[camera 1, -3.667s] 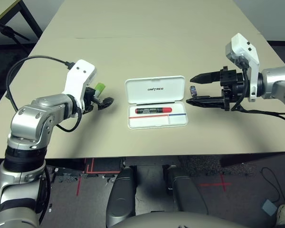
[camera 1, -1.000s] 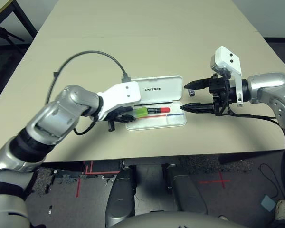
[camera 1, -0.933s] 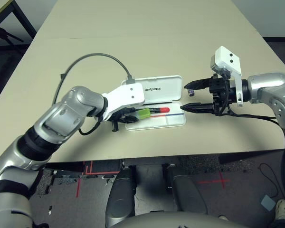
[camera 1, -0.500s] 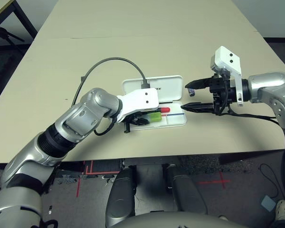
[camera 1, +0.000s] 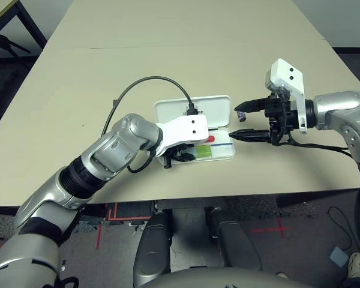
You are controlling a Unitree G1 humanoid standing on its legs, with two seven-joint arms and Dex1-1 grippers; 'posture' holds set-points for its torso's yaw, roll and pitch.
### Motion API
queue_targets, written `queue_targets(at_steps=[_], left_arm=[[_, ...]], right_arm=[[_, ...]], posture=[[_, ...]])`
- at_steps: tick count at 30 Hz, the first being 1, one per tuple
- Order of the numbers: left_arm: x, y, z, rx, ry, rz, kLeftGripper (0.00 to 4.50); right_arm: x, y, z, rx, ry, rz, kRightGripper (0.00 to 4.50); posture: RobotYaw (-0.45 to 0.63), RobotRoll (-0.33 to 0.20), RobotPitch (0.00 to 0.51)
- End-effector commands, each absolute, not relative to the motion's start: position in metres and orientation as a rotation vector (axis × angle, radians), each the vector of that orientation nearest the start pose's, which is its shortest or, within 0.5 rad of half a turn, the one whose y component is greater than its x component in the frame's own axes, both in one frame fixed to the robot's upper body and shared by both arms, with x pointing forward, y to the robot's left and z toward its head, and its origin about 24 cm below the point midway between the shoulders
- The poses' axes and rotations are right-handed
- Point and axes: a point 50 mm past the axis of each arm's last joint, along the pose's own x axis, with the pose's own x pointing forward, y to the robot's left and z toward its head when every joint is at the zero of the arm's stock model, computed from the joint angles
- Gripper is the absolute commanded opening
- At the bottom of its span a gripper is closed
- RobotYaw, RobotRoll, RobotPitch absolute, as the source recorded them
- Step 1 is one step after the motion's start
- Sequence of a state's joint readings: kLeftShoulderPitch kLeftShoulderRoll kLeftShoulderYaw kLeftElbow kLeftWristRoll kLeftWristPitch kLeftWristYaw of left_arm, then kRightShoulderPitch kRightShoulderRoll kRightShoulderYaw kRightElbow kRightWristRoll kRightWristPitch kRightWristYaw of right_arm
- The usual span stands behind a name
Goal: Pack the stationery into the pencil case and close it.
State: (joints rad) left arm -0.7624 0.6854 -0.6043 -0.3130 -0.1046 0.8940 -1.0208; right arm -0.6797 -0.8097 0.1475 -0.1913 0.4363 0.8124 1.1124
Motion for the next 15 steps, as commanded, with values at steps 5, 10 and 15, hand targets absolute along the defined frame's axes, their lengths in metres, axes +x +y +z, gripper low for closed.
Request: queue_targets(at_steps=[5,10,15], left_arm=[[0.268,0.119,0.169,0.841,0.500,-1.222,4.49],[0.263,0.143,0.176,0.875,0.527,-1.166,4.49],[0.262,0.166,0.179,0.888,0.542,-1.112,4.49]], right_arm=[[0.288,-0.172,0.209,-0.420,0.330,1.199,4.50],[0.286,-0.176,0.216,-0.410,0.338,1.171,4.50],[0.283,-0.181,0.220,-0.403,0.360,1.136,4.50]], posture=[[0.03,0.000,0.208],[0.03,0.000,0.208],[0.02,0.000,0.210]])
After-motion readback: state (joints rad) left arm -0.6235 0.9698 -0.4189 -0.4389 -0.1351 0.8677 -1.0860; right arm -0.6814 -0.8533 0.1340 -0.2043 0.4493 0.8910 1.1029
